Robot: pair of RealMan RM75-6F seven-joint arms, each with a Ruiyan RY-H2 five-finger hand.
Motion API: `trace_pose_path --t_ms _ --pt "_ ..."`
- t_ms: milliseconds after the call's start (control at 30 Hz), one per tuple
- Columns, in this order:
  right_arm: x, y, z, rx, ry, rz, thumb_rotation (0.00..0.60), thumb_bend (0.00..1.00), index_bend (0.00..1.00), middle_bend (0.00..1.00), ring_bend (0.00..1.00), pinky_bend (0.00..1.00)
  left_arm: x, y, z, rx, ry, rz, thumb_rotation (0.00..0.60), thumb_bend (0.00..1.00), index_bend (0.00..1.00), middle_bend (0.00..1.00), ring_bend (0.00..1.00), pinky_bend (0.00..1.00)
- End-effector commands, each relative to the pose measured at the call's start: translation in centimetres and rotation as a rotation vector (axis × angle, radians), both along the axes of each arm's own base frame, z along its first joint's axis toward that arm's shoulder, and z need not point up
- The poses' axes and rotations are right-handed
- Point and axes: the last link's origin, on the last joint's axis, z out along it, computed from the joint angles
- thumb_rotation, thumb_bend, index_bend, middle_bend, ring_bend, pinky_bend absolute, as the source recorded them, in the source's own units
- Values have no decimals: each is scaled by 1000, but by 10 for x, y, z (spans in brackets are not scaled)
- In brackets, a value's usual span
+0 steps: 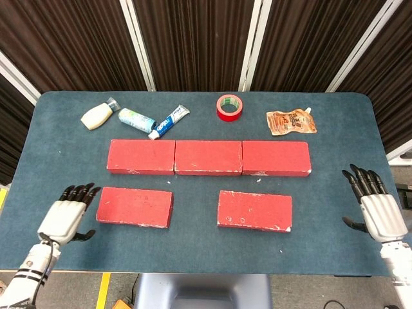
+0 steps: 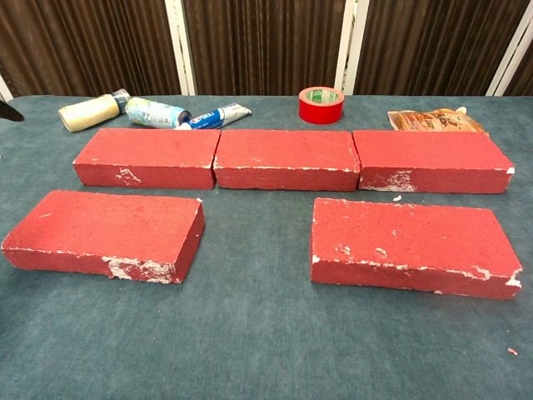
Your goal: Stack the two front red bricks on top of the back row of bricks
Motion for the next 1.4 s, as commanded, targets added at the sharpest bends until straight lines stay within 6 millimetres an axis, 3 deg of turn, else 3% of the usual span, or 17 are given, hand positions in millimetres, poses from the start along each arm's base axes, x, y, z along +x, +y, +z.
trace_pose_path --t_ms 33,400,700,867,967,1400 --pt "1 -1 -1 6 5 5 600 0 0 25 5 0 24 3 -17 -51 -15 -25 600 225 0 0 0 37" --pt "1 -4 -3 8 14 6 600 0 0 25 5 0 33 23 -52 -53 2 -22 600 223 0 0 0 15" --pt "8 6 28 -79 -13 52 600 0 0 25 6 0 32 35 -73 -56 -34 0 600 221 0 0 0 16" --pt "10 5 31 -82 -15 52 600 0 0 25 5 0 31 36 -80 -70 -34 4 600 217 0 0 0 16" --pt "14 0 27 -60 -15 56 600 0 0 25 6 0 32 41 -94 -101 -57 30 600 216 0 0 0 16" --pt "18 -9 21 -45 -9 63 600 0 0 25 6 0 30 54 -121 -132 -41 43 600 216 0 0 0 16"
